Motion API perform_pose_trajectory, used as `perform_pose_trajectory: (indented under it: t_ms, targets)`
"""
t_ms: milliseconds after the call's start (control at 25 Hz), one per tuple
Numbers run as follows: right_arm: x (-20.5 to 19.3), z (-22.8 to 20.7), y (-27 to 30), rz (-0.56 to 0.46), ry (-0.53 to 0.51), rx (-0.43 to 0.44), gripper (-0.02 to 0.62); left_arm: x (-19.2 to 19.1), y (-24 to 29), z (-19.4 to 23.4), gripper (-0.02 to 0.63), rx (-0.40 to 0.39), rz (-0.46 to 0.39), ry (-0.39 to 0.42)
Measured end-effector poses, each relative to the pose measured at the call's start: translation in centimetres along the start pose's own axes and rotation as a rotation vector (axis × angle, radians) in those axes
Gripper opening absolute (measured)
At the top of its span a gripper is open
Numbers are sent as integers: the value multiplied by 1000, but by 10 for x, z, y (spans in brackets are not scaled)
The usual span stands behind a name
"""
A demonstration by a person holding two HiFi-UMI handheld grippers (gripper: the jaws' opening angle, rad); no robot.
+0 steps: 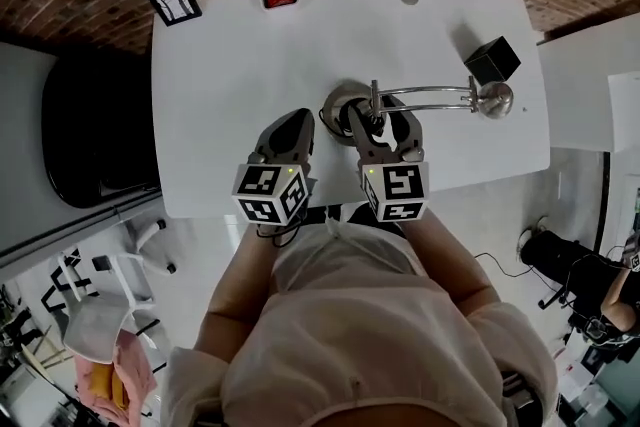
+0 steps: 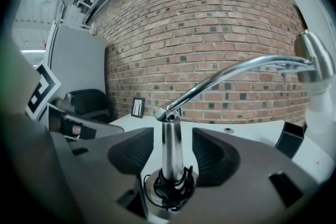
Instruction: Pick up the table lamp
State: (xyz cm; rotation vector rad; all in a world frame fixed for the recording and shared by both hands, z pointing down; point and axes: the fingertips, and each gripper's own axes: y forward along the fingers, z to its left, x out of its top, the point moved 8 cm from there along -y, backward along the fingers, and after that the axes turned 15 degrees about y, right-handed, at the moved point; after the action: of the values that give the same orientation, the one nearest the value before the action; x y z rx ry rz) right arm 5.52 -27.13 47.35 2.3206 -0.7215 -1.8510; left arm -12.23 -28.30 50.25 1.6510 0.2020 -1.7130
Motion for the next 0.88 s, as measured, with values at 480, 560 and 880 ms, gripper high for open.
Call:
perform_pose_trajectory:
  t_ms: [480,560,880]
  targets:
    - [5,4,44,-39,-1,1,210,-17,21,22,26,-49,56,18]
    - [7,2,49,-42,-5,-13,210,-17,23,25,26,-50,59,19]
    - [10,4,54,-59,-15,-61,197,-20,28,32,26,-76,77,36]
